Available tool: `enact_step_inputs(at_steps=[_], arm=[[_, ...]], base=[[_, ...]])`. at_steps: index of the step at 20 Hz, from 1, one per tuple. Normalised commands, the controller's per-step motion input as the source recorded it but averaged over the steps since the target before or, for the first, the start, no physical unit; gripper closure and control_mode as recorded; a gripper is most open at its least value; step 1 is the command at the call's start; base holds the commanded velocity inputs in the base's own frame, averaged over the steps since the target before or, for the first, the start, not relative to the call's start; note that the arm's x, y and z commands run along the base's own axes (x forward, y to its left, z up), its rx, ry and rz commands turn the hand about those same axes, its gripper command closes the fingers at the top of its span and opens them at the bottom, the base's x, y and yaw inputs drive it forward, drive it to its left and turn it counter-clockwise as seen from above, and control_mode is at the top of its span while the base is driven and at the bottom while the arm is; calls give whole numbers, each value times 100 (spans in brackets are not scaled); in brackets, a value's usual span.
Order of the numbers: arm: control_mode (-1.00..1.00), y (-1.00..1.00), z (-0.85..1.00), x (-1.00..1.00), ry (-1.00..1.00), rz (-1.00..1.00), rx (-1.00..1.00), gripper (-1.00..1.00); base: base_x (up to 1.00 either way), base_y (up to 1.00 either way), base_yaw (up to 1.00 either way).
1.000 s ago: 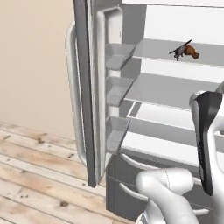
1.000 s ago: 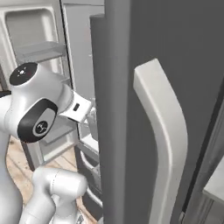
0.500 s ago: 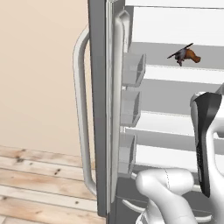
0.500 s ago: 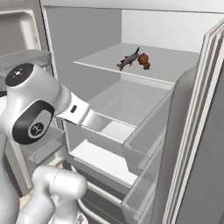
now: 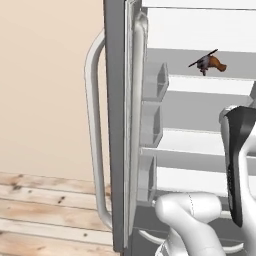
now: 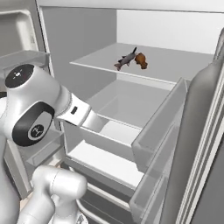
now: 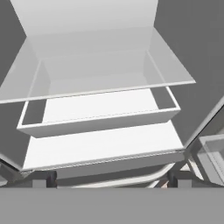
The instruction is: Gather the carrot and potato from the fridge and place them on a tray on the dining counter. Then gather the fish and chicken drumstick from the fridge and place them on the other tray.
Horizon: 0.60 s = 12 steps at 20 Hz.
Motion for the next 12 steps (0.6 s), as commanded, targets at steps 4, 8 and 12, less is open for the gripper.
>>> enact_step_inputs(at_steps=[4, 8, 12], arm=[[100, 0, 0, 0, 0, 0, 0, -100], [100, 0, 0, 0, 0, 0, 0, -100], [100, 0, 0, 0, 0, 0, 0, -100]], base=[[49, -19, -20], [21, -39, -14], [1, -58, -8]])
